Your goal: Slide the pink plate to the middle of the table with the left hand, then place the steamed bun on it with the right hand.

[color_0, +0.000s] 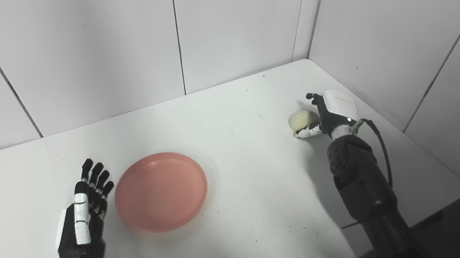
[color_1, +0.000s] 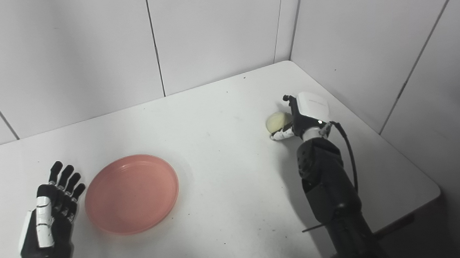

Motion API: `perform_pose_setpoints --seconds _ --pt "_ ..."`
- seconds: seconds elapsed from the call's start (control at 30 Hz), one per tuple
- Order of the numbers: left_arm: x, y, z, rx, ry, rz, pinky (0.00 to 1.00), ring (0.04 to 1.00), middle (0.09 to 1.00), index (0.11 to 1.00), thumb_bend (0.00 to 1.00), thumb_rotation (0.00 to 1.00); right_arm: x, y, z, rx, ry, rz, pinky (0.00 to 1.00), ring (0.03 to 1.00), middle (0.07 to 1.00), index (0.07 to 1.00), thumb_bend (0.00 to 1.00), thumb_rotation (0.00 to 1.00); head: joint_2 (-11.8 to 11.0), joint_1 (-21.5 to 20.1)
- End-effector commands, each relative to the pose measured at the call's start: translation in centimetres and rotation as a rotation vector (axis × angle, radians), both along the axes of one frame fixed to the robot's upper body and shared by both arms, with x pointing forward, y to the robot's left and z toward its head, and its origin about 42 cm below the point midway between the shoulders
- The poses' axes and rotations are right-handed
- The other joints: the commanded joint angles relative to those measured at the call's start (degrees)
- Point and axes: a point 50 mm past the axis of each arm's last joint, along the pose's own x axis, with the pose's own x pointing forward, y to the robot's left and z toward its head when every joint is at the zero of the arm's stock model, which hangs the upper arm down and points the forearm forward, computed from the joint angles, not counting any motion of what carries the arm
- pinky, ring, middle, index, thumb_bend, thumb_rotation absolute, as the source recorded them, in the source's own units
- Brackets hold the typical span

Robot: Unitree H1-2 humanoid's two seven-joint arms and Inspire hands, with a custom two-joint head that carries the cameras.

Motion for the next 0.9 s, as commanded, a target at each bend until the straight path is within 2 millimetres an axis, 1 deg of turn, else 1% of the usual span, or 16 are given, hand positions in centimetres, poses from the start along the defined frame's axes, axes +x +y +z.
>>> perform_pose_setpoints --seconds 0.0,0.03,0.07,0.1,0.17,0.23,0.33,0.43,0.53,0.6,0.63,0.67,0.7,0.73,0.83,0.87 --pt "-0.8 0.7 -1.1 -0.002 0.021 0.01 0.95 0.975 0.979 0.97 0.61 0.98 -0.1 -0.4 1.7 -0.036 -0.056 -0.016 0.14 0.219 0.473 0.663 0.56 0.0 0.12 0.21" --pt "-0.8 0.6 -1.1 -0.003 0.021 0.008 0.96 0.977 0.98 0.971 0.61 0.98 -0.1 -0.6 1.7 -0.015 -0.071 -0.021 0.13 0.213 0.471 0.647 0.56 0.0 0.2 0.21" --pt "-0.8 0.6 -1.1 -0.002 0.022 0.006 0.96 0.982 0.985 0.977 0.61 0.98 -0.1 -0.7 1.8 0.001 -0.085 -0.024 0.14 0.22 0.471 0.554 0.54 0.0 0.2 0.21" --pt "-0.8 0.6 -1.1 -0.001 0.024 0.005 0.96 0.98 0.982 0.974 0.61 0.98 -0.1 -0.8 1.8 0.012 -0.105 -0.029 0.16 0.239 0.472 0.522 0.54 0.0 0.17 0.36" --pt "-0.8 0.6 -1.1 -0.001 0.025 0.006 0.97 0.978 0.98 0.971 0.61 0.98 -0.1 -0.9 1.9 0.02 -0.131 -0.036 0.16 0.231 0.471 0.49 0.53 0.0 0.18 0.57" --pt "-0.8 0.5 -1.2 0.0 0.022 0.007 0.96 0.977 0.978 0.97 0.61 0.97 -0.2 -0.8 2.0 0.025 -0.163 -0.042 0.15 0.227 0.471 0.486 0.53 0.0 -0.21 0.83" --pt "-0.8 0.3 -1.3 -0.008 0.02 0.004 0.97 0.98 0.983 0.973 0.61 0.98 -0.2 -0.7 2.1 0.028 -0.203 -0.055 0.16 0.25 0.472 0.483 0.53 0.0 -0.06 1.41" --pt "-0.9 0.2 -1.4 -0.002 0.023 0.001 0.97 0.981 0.982 0.971 0.61 0.99 -0.2 -0.5 2.3 0.019 -0.247 -0.056 0.14 0.211 0.471 0.482 0.53 0.0 -0.15 1.88" --pt "-0.9 -0.1 -1.5 -0.002 0.022 -0.002 0.97 0.985 0.986 0.975 0.61 1.0 -0.3 -0.5 2.6 0.044 -0.311 -0.026 0.14 0.214 0.471 0.482 0.53 0.0 -0.65 3.46" --pt "-0.9 -0.3 -1.7 0.005 0.018 0.0 0.98 0.99 0.992 0.983 0.61 1.0 -0.6 -0.5 3.0 0.075 -0.358 0.016 0.23 0.32 0.427 0.513 0.52 0.0 -0.65 4.85" --pt "-1.0 -0.5 -1.7 0.01 0.015 0.002 0.97 0.985 0.989 0.98 0.61 1.0 -0.7 -0.6 3.2 0.085 -0.374 0.027 0.25 0.34 0.429 0.518 0.52 0.0 -0.61 6.37" --pt "-1.0 -0.7 -1.8 0.013 0.015 0.004 0.97 0.986 0.989 0.982 0.61 1.0 -0.9 -0.4 3.5 0.094 -0.388 0.031 0.29 0.366 0.442 0.521 0.52 0.0 -0.61 6.37" --pt "-1.0 -0.9 -1.9 0.013 0.016 0.006 0.98 0.986 0.989 0.981 0.61 1.0 -1.0 -0.4 3.8 0.093 -0.401 0.038 0.3 0.376 0.448 0.52 0.52 0.0 -0.68 7.83" --pt "-1.0 -1.0 -2.0 0.013 0.017 0.008 0.98 0.984 0.987 0.978 0.62 1.0 -1.0 -0.4 4.0 0.092 -0.409 0.043 0.31 0.386 0.456 0.516 0.52 0.0 -0.68 7.83" --pt "-1.1 -1.7 -2.2 0.012 0.028 0.004 0.99 0.997 0.995 0.988 0.6 1.0 -1.4 0.8 5.2 0.13 -0.505 0.107 0.31 0.371 0.436 0.521 0.52 0.0 -1.48 10.76" --pt "-1.1 -1.9 -2.3 0.016 0.027 0.005 1.0 0.999 0.998 0.994 0.6 1.0 -1.4 1.4 5.5 0.157 -0.541 0.132 0.32 0.376 0.436 0.519 0.52 0.0 -1.36 11.51"
